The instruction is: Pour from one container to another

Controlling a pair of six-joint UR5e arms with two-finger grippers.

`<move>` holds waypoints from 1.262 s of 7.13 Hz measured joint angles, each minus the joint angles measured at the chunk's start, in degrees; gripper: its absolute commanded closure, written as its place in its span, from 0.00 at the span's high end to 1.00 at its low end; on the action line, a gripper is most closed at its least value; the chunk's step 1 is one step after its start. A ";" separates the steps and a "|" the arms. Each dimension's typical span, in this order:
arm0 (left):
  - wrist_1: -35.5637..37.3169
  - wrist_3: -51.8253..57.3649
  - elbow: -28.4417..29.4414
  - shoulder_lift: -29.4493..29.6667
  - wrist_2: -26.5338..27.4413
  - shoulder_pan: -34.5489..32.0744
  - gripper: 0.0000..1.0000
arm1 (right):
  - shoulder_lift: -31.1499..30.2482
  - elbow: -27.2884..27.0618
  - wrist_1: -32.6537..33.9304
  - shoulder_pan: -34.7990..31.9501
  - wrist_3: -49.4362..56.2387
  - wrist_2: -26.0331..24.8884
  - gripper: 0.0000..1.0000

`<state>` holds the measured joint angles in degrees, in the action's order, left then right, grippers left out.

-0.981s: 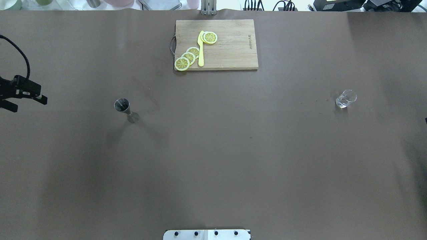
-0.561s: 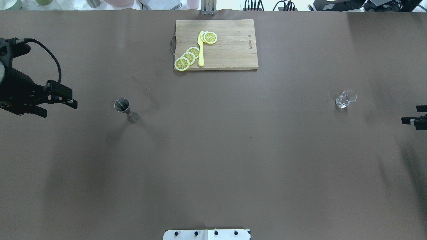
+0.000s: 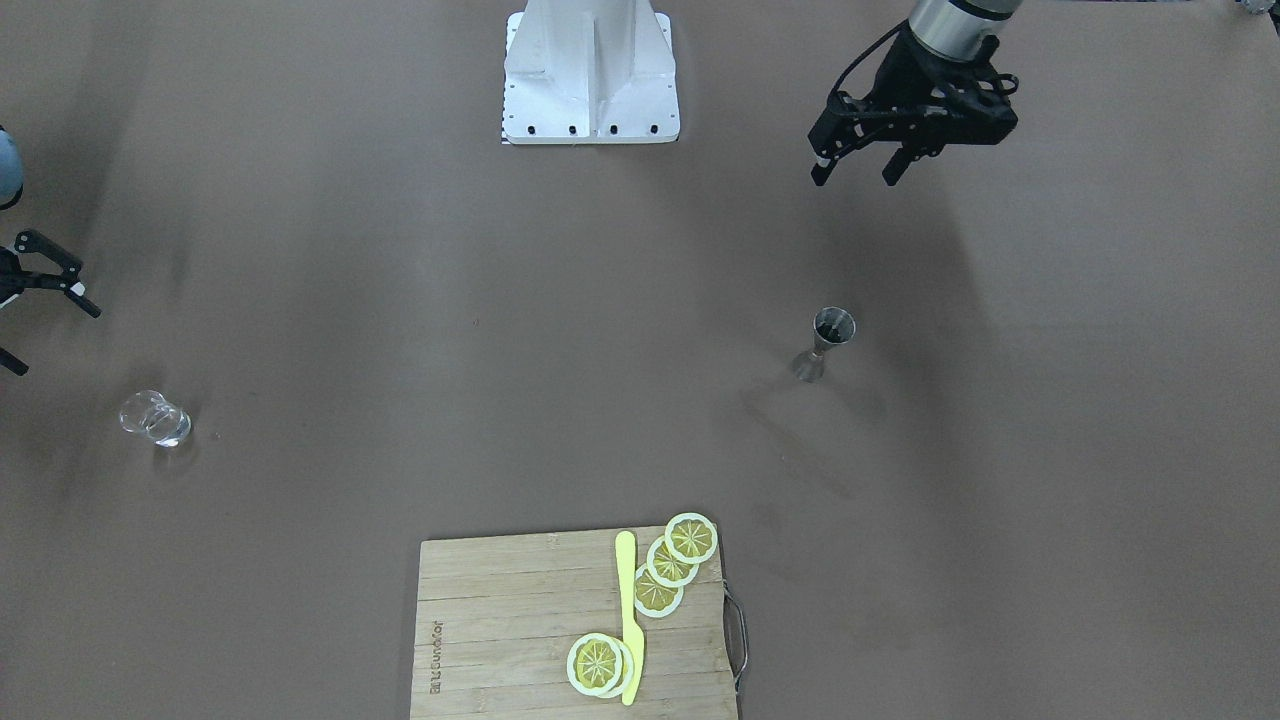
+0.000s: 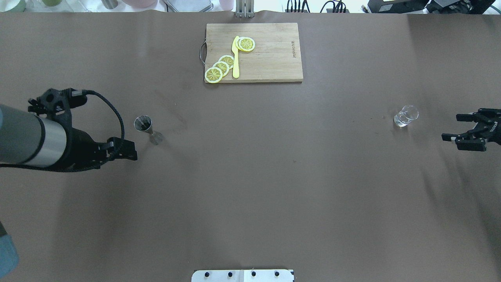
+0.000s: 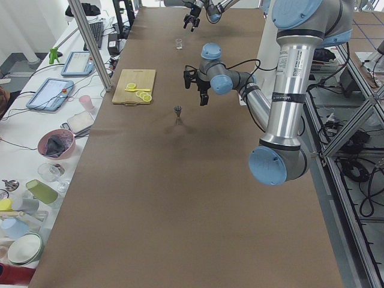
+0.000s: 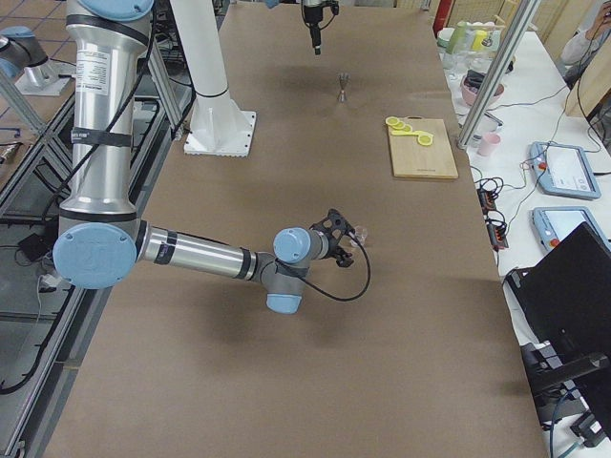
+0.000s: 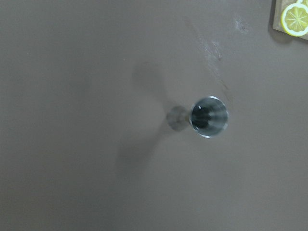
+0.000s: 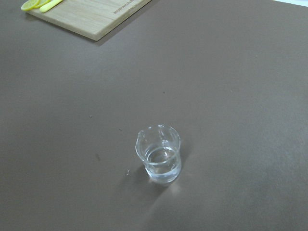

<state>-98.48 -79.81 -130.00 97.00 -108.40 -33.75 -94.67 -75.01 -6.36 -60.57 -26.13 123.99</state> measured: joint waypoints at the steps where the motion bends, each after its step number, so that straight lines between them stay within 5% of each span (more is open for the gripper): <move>1: -1.13 -3.39 -1.23 -0.31 7.49 6.21 0.98 | 0.73 1.99 -1.87 0.21 2.58 0.01 1.00; 5: -10.67 -7.05 -1.33 -6.85 38.62 25.58 0.93 | 3.11 5.68 -6.54 0.31 7.67 3.65 1.00; 9: -11.27 -6.82 4.62 -4.59 57.42 30.75 0.96 | 3.67 6.26 -7.87 0.22 7.73 4.89 1.00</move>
<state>-109.75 -86.63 -125.39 92.42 -50.98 -3.00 -91.01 -68.75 -14.23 -60.35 -18.40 128.88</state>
